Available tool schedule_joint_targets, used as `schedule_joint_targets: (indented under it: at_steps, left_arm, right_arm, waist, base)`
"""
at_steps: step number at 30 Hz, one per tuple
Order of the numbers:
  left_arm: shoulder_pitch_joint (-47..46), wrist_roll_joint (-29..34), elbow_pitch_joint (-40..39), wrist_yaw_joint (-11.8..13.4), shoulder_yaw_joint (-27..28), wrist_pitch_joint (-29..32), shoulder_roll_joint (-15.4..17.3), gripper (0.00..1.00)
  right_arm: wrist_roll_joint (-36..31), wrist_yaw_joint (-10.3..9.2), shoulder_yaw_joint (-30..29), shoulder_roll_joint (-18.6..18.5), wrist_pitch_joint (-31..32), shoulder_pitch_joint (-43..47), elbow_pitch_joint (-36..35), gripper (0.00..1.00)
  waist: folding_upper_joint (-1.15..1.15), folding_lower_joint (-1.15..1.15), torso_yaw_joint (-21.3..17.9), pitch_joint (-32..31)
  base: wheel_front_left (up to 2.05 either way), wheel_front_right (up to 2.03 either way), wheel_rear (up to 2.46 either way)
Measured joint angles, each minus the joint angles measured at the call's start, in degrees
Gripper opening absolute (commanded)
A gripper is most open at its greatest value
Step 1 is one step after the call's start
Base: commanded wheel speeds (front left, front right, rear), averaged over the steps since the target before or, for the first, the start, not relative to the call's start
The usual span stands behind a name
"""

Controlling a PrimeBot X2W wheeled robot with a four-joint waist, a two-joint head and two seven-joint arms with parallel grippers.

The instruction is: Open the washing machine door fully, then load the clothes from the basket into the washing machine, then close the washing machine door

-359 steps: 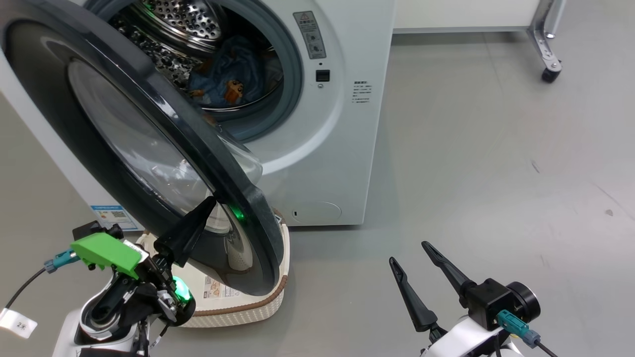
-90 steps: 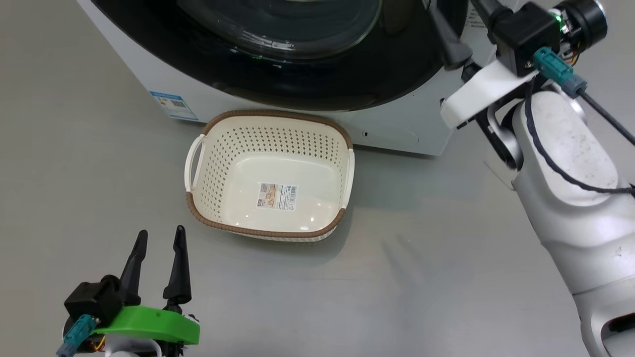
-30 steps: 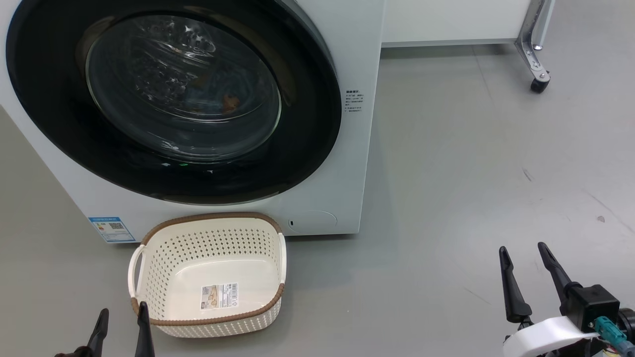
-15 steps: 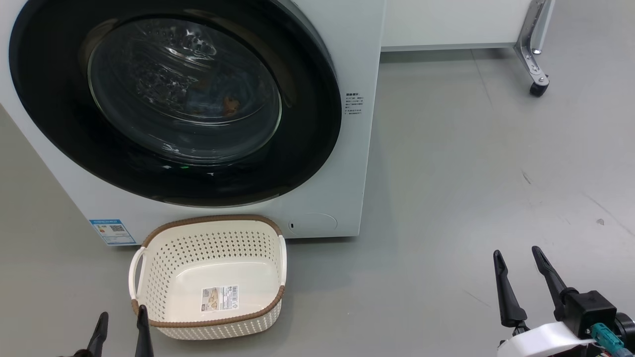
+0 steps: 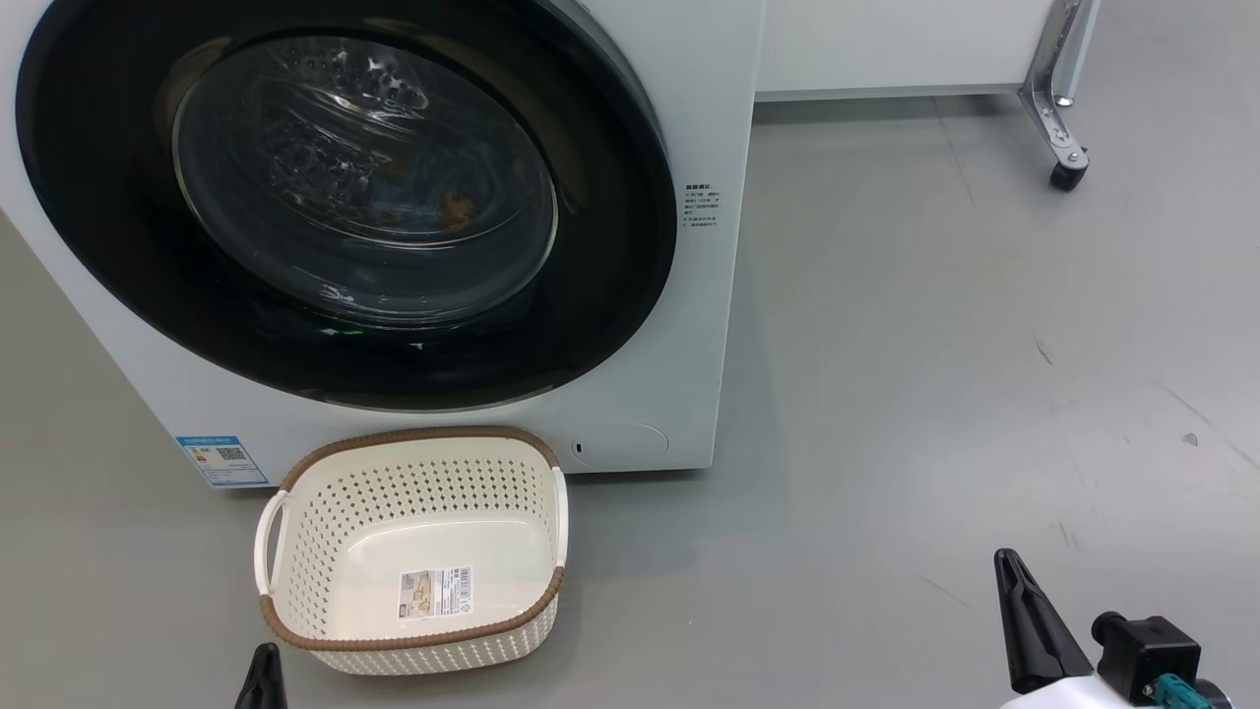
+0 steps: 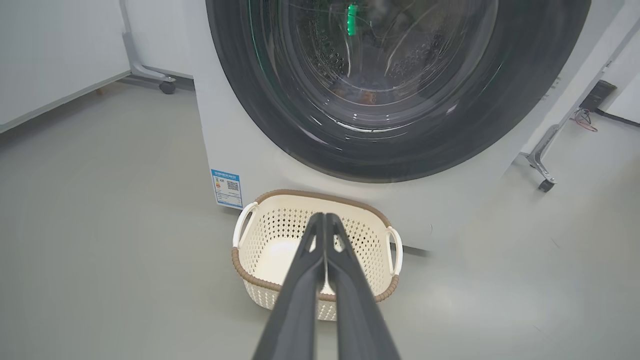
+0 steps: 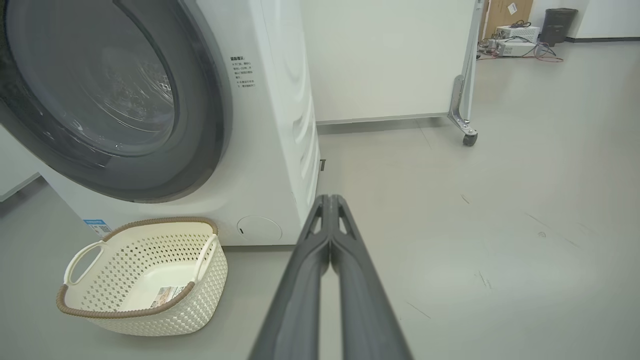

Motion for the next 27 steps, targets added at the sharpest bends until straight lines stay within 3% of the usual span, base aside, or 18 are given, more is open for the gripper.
schedule_joint_targets:
  at_steps: [27]
  left_arm:
    - [-2.9, -20.9, -0.1, 0.0, 0.1, 5.1, 0.2, 0.0]
  right_arm:
    - [23.5, 1.43, -3.6, 0.5, 5.4, -1.9, 0.3, 0.0]
  waist:
    - [0.0, 0.0, -0.2, 0.4]
  base:
    - [0.0, 0.0, 0.0]
